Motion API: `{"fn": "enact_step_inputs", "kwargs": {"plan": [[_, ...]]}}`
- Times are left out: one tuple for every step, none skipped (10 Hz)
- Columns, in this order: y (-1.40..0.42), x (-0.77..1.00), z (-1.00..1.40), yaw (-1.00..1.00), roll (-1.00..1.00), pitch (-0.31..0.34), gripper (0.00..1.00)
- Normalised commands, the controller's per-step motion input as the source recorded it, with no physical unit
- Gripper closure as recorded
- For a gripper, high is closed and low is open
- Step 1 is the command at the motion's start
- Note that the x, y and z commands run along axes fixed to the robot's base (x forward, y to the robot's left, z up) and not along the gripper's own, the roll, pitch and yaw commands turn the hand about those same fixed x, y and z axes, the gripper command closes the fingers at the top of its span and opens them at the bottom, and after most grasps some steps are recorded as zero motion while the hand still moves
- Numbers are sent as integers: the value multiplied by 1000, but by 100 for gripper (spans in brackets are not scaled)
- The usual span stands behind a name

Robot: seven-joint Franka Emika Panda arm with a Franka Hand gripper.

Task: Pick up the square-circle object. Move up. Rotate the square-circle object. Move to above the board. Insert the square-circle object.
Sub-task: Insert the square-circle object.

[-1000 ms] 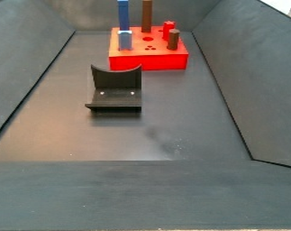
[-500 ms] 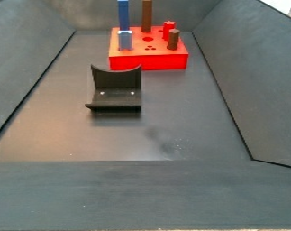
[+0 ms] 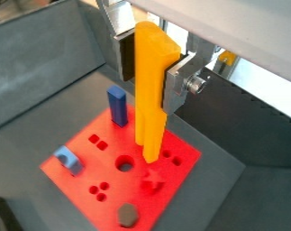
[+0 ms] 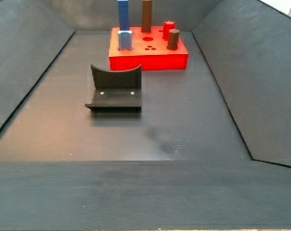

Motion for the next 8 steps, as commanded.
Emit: {"fn": "enact_step_inputs", "kwargs": {"plan": [[-426,-129,-340,837,89,-106,100],[-414,-63,-440,854,101,-160,100],[-411,0,-571,831,86,-194,100],[-397,0,-597,797,61,-237,100],[-469,0,-660,714,101,-249,100],[-437,0,-589,377,156,-149,100],[-380,0,-583,189,156,-120,100],[-311,0,-560,131,151,-90,100]]}}
